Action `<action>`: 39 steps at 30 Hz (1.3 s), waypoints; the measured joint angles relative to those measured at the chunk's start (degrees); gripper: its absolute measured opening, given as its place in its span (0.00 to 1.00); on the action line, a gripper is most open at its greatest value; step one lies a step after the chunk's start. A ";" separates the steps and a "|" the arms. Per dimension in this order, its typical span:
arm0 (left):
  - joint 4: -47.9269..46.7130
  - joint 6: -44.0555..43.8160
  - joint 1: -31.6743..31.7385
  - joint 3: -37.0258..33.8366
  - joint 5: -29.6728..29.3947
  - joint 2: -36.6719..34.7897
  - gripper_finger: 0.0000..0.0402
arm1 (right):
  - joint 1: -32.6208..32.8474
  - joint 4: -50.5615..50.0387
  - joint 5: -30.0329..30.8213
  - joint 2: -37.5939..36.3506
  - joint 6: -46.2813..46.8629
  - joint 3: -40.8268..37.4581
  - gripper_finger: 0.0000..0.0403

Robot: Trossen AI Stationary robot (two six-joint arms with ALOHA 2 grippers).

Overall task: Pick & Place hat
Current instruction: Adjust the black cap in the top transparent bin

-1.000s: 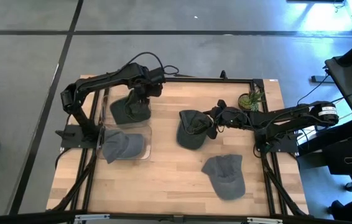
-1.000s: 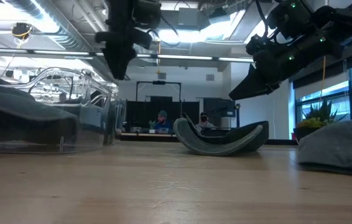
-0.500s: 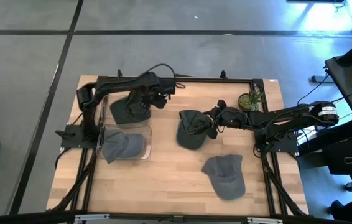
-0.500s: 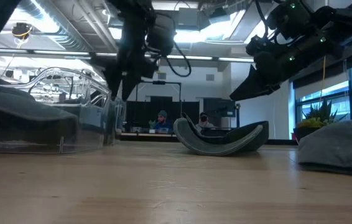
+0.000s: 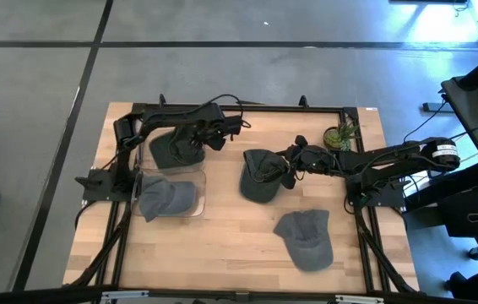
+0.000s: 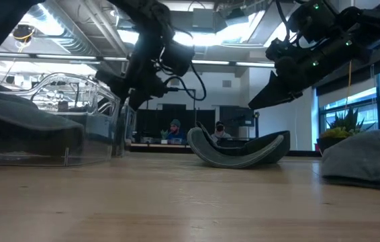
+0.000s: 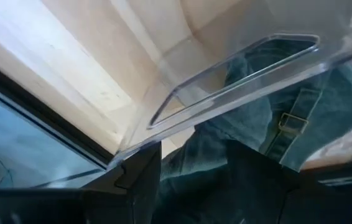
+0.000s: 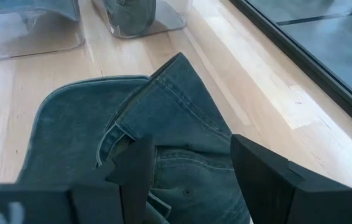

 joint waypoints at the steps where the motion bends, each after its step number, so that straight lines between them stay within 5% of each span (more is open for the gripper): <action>1: -0.31 -0.33 0.00 0.00 0.00 0.50 0.44 | 0.00 -0.07 -0.01 0.00 0.02 0.00 0.52; 11: -0.40 -2.51 0.01 0.00 -1.84 2.31 0.41 | 0.00 -0.38 0.00 0.00 0.09 0.00 0.52; 22: -3.05 -6.54 -0.39 0.00 0.83 2.33 0.04 | 0.00 -0.37 0.00 0.00 0.11 0.00 0.52; 28: -7.26 -10.70 -1.48 0.67 -2.34 1.97 0.02 | 0.00 -0.36 0.00 0.00 0.11 0.00 0.52; 39: -0.28 -12.36 -4.48 2.49 6.71 -17.44 0.01 | 0.00 1.19 0.00 0.00 0.35 0.00 0.52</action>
